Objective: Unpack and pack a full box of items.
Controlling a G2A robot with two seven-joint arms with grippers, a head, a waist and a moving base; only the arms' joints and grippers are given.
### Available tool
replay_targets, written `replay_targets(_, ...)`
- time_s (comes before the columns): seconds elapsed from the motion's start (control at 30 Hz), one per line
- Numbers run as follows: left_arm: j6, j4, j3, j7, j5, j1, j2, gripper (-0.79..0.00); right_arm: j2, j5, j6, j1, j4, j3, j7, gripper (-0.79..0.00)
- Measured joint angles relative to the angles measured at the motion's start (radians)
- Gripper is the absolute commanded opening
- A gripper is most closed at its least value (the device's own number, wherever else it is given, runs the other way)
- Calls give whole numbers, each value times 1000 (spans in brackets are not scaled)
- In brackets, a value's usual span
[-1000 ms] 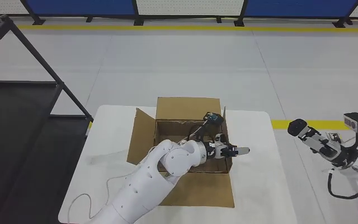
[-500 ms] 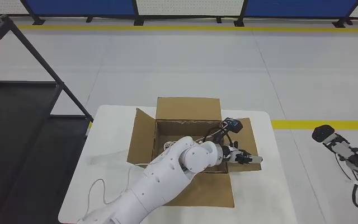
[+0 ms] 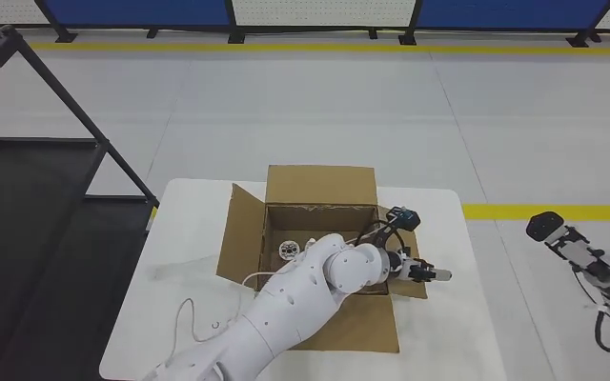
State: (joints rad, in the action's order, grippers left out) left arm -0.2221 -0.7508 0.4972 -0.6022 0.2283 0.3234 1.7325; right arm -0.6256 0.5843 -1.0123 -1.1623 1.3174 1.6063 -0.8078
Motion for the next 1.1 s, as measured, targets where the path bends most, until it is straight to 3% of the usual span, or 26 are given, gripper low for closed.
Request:
replay_targets(0.4, 46, 101, -8, -9, 18, -23, 57, 0, 0, 19, 0, -9, -15, 2, 0, 0)
replay_targets(0.67, 0, 122, 19, 27, 24, -33, 71, 0, -4, 20, 0, -19, -11, 10, 0, 0)
replay_targets(0.87, -105, 45, 75, 90, 76, -19, 39, 0, -7, 24, 0, -1, -14, 3, 0, 0)
replay_targets(0.97, -132, -37, 128, 121, 120, 11, 2, 0, -8, 30, 0, 16, -13, 4, 0, 0)
replay_targets(1.1, -108, -243, 241, 161, 250, 102, -71, 0, -9, 36, 0, 41, -6, -1, 0, 0)
